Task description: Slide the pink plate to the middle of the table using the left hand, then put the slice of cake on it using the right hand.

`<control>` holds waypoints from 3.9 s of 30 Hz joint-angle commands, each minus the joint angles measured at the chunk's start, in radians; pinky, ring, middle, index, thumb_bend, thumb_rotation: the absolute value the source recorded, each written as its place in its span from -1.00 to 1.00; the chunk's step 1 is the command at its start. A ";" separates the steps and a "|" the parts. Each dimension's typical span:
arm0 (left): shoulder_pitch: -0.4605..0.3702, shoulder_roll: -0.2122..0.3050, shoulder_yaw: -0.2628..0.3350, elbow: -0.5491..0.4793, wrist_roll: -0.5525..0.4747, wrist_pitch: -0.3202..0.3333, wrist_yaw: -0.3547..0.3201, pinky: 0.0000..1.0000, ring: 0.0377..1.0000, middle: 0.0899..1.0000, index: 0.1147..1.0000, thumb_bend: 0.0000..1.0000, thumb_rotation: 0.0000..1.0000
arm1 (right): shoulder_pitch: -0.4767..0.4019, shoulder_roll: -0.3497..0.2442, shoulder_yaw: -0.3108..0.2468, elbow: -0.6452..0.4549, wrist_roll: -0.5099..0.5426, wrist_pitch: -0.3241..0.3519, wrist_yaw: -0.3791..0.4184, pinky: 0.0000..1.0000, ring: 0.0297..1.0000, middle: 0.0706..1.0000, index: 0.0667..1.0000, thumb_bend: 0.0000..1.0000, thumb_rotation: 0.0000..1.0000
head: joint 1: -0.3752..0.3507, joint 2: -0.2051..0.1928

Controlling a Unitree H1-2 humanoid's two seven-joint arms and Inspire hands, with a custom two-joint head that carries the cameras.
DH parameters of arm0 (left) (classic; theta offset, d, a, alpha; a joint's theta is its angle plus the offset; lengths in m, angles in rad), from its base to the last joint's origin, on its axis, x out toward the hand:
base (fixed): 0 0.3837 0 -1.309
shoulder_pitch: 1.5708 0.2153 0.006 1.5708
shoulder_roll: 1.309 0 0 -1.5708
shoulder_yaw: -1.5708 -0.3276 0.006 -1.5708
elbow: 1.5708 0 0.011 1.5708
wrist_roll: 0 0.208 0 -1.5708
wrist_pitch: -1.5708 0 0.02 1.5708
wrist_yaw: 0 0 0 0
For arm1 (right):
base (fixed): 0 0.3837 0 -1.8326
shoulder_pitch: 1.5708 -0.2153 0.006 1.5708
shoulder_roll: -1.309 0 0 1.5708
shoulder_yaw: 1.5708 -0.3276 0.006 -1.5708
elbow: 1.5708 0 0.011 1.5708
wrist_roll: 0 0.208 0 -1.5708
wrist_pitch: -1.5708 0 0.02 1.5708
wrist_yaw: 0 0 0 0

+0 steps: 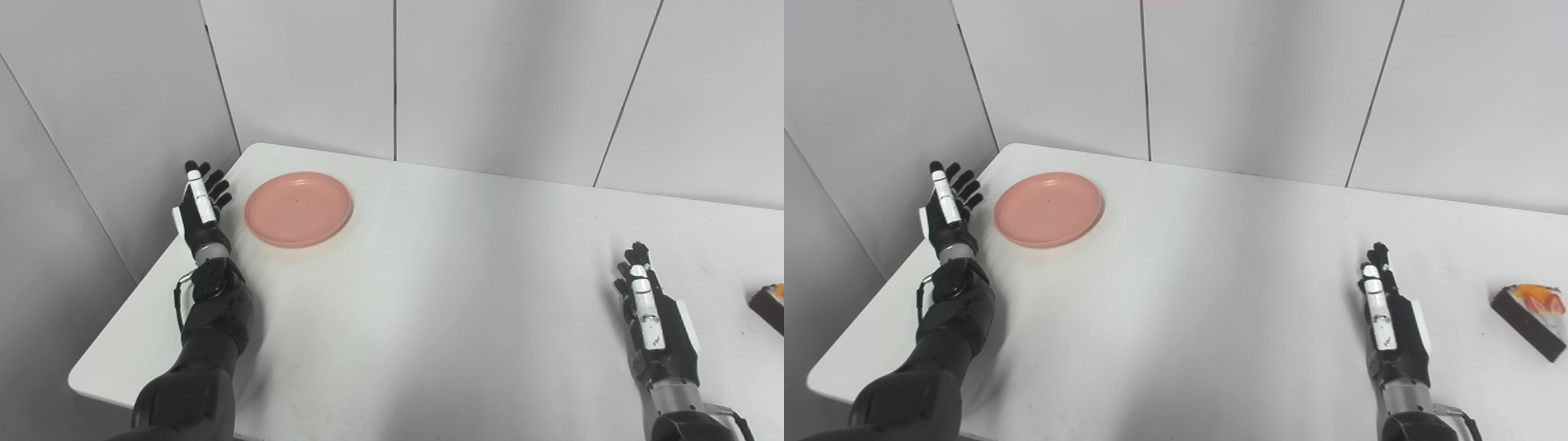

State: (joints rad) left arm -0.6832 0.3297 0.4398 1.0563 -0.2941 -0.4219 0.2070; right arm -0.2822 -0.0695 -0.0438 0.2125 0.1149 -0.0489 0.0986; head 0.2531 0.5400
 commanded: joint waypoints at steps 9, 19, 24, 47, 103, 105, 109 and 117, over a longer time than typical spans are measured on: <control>-0.082 0.021 -0.038 0.058 -0.013 -0.046 -0.104 0.67 0.64 0.60 0.58 0.41 1.00 | 0.002 0.004 -0.005 -0.007 0.021 -0.033 0.008 1.00 0.99 1.00 1.00 0.23 0.79 | -0.003 0.010; -0.086 0.017 -0.070 0.095 -0.006 -0.045 -0.139 0.79 0.70 0.65 0.63 0.41 1.00 | 0.007 -0.001 -0.003 -0.014 0.019 -0.035 0.009 1.00 0.99 1.00 1.00 0.22 0.79 | -0.003 0.016; -0.091 0.010 -0.093 0.113 -0.004 -0.036 -0.160 0.76 0.72 0.68 0.66 0.42 1.00 | 0.007 -0.002 -0.001 -0.015 0.016 -0.034 0.011 1.00 1.00 1.00 1.00 0.24 0.81 | -0.003 0.018; -0.053 -0.067 -0.102 -0.005 -0.093 0.055 -0.337 0.51 0.54 0.50 0.48 0.50 1.00 | 0.014 0.010 0.002 -0.034 -0.014 -0.035 -0.007 1.00 0.97 0.99 1.00 0.15 0.82 | -0.028 0.021; 0.266 -0.311 -0.354 -0.656 -0.007 0.420 -0.417 0.90 0.91 0.87 0.85 0.38 1.00 | -0.004 0.110 0.042 -0.036 -0.115 -0.057 -0.120 0.84 0.86 0.90 0.90 0.03 0.62 | -0.352 0.077; 0.272 -0.312 -0.359 -0.665 -0.004 0.426 -0.421 0.91 0.92 0.87 0.85 0.40 1.00 | -0.007 0.108 0.048 -0.034 -0.113 -0.052 -0.114 0.85 0.88 0.92 0.91 0.07 0.63 | -0.361 0.080; 0.281 -0.314 -0.370 -0.677 -0.006 0.434 -0.434 0.92 0.92 0.88 0.88 0.40 1.00 | -0.008 0.107 0.056 -0.041 -0.097 -0.035 -0.097 0.90 0.91 0.96 0.97 0.05 0.70 | -0.385 0.085; 0.287 -0.316 -0.388 -0.683 -0.001 0.444 -0.450 0.94 0.91 0.87 0.86 0.41 1.00 | -0.012 0.108 0.071 -0.038 -0.093 -0.024 -0.091 0.95 0.94 0.97 1.00 0.04 0.72 | -0.429 0.090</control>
State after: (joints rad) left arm -0.3914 0.0156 0.0637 0.3892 -0.2957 0.0009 -0.2245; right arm -0.2673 0.0297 0.0206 0.1866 0.0158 -0.0488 -0.0077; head -0.1763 0.6305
